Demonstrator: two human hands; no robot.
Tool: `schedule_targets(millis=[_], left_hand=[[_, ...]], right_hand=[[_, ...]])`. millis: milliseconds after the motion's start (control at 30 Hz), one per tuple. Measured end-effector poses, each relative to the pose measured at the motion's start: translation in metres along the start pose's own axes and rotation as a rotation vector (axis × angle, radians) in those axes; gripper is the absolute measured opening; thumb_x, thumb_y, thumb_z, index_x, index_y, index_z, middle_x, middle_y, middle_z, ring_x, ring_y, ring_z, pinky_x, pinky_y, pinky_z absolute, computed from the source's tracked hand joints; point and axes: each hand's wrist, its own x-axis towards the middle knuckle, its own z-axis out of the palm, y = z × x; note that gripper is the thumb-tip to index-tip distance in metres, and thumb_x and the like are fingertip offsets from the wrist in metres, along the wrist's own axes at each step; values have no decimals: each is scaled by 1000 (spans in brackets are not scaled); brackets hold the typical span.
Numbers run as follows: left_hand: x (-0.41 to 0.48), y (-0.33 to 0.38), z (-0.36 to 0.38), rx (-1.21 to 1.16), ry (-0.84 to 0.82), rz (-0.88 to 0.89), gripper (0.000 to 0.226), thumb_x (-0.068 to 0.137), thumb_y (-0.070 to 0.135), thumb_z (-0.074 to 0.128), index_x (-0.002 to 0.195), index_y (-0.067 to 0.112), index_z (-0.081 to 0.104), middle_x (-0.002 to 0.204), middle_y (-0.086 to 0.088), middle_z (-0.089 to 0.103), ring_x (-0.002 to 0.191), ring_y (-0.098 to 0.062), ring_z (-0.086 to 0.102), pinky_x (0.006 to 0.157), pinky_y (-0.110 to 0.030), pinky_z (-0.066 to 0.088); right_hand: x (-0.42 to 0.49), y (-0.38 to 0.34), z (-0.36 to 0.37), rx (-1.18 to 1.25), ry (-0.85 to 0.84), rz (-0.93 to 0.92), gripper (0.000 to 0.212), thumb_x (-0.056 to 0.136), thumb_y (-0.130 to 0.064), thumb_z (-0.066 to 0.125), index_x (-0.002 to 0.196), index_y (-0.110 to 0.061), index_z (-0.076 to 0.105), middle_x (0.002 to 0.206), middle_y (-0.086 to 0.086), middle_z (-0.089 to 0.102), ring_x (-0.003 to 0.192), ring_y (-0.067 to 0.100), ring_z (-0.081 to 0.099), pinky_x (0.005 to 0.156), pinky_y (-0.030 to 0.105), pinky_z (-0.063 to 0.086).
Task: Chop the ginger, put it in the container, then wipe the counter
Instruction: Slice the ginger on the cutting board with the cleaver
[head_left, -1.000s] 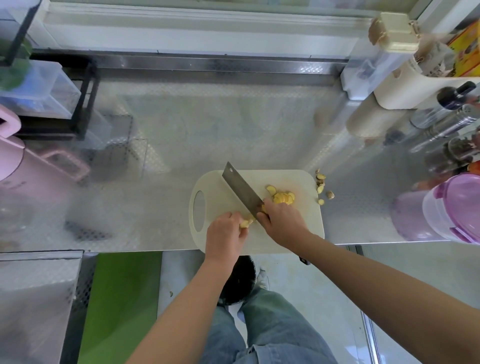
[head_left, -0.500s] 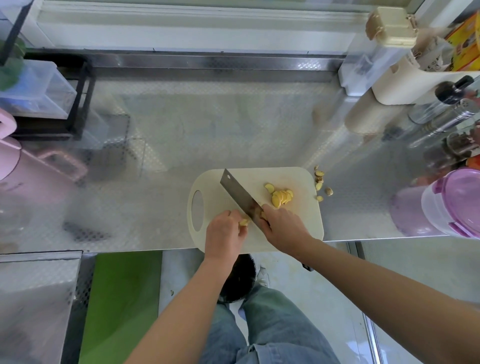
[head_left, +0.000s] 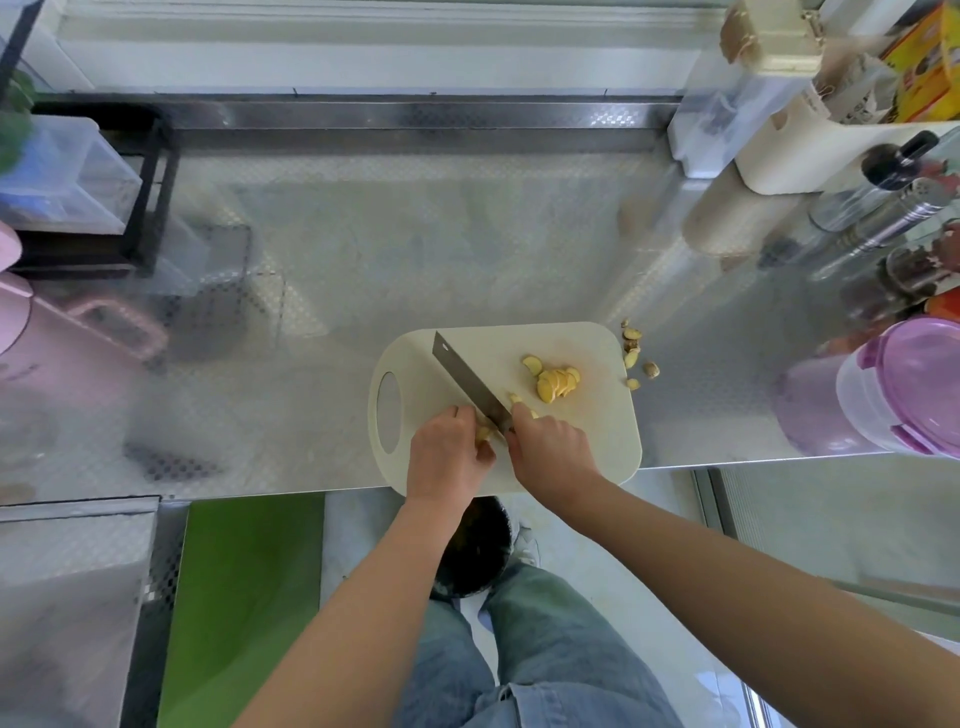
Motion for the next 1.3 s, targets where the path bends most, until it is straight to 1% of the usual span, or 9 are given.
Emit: schedule_targets(millis=[167,333,433,533,767,933,1033,1133,1300], left_hand=[[4,6,-6,47,-61,-27,18,77,20,65,90,9,60,90,-7,63,81,-27,59,67,-29,37],[12,8,-12,2,-111,-70,16,73,20,67,83,12,58,87,-5,64,79,-24,58,68,-27,38],[9,5,-11,-28,-85,-70,13,75,17,69,81,12,58,86,-6,64,79,-24,57,67,-28,38],[3,2,-8,-15,-43,-30,12,79,15,70,85,7,62,87,-9,64,79,-26,58,69,-32,42],[3,0,-7,-43,-28,-17,13,73,12,73,81,5,64,79,-10,65,70,-28,60,65,-37,47],[4,0,-3,-38,-14,-1,14,65,7,73,73,4,61,72,-12,63,63,-30,58,57,-34,42],[8,2,-6,-30,-52,-5,16,67,12,72,77,6,60,77,-12,64,69,-32,59,61,-35,40],[13,3,-8,-23,-101,-29,20,70,21,71,84,9,62,85,-8,66,76,-27,61,68,-31,42],[20,5,-13,-47,-168,-75,20,70,25,72,82,15,60,85,0,68,80,-21,62,68,-23,39]], right_hand=[[-2,1,1,3,18,-4,19,100,-19,36,116,-11,42,90,10,62,81,33,60,60,33,34],[-1,0,0,17,18,2,18,99,-19,37,114,-11,44,87,9,59,80,32,60,60,33,34],[1,3,-5,147,-4,34,12,99,-24,40,99,-13,43,79,4,47,75,27,50,63,34,35],[3,14,-13,235,-1,15,18,97,-26,42,84,-15,36,66,-2,38,70,27,44,60,32,32],[0,16,-7,120,-6,-50,23,99,-30,37,102,-9,45,77,7,45,68,28,44,59,34,33],[1,15,0,101,-20,-48,22,100,-27,37,108,-8,44,77,7,45,68,28,46,59,34,33],[3,8,-2,15,-41,-56,22,99,-20,36,117,-8,41,85,11,56,78,33,58,60,34,35],[3,3,-5,-59,-61,-55,29,99,-15,37,127,-8,38,98,13,62,86,34,61,61,33,34],[2,2,-4,-59,-56,-29,27,99,-15,37,126,-10,39,96,11,62,84,32,61,61,34,35]])
